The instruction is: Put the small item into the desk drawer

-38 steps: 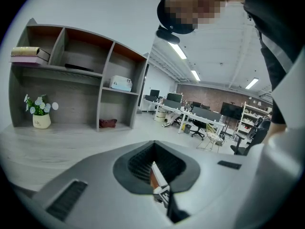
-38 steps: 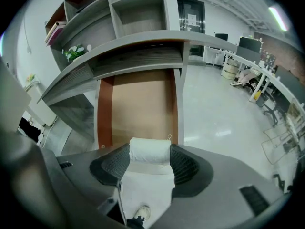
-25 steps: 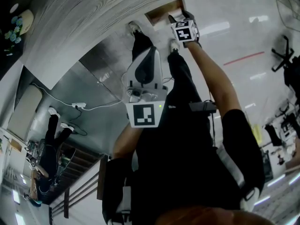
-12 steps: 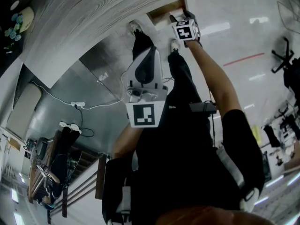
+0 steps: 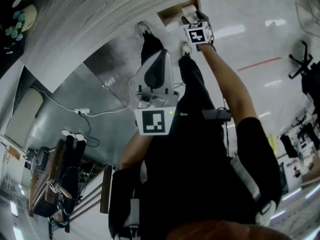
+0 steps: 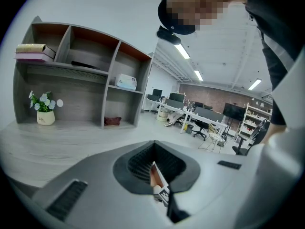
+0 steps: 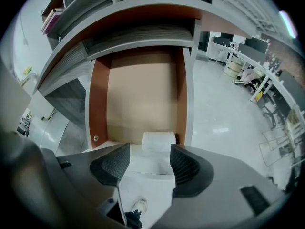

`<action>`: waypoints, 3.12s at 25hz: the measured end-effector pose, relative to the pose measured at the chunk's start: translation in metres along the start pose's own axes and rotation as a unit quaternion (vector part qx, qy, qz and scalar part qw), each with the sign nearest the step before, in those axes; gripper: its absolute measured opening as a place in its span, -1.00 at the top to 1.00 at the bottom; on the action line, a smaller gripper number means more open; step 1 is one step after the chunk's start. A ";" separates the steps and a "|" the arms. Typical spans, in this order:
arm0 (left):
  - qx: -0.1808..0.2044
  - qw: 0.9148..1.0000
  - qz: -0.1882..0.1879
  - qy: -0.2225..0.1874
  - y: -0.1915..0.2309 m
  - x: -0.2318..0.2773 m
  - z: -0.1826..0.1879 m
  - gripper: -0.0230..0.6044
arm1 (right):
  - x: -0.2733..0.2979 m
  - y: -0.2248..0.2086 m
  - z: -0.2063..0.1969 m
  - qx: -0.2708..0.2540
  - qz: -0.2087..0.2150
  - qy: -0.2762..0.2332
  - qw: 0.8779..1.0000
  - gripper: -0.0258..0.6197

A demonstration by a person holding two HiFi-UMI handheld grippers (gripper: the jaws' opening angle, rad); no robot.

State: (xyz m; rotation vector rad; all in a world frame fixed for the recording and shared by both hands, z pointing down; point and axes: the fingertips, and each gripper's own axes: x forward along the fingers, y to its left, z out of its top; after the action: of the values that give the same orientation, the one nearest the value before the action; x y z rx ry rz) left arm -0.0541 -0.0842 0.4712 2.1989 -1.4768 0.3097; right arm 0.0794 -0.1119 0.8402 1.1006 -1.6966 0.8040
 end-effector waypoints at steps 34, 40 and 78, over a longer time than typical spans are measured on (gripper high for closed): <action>-0.004 0.996 0.042 -0.083 -0.016 -0.056 0.022 0.93 | -0.173 0.025 0.071 0.038 0.029 -0.188 0.981 0.92; 0.017 0.994 0.042 -0.100 -0.020 -0.066 0.026 0.93 | -0.227 0.031 0.091 0.034 0.043 -0.261 0.964 0.92; 0.025 0.984 0.082 -0.156 -0.054 -0.143 0.020 0.93 | -0.423 0.072 0.035 -0.018 0.115 -0.420 0.900 0.92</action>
State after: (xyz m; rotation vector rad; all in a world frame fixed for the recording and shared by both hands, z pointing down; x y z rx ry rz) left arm -0.0623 0.0386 0.3779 2.2469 -1.8408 0.0563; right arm 0.0720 0.0182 0.4295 1.3388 -2.5859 0.4363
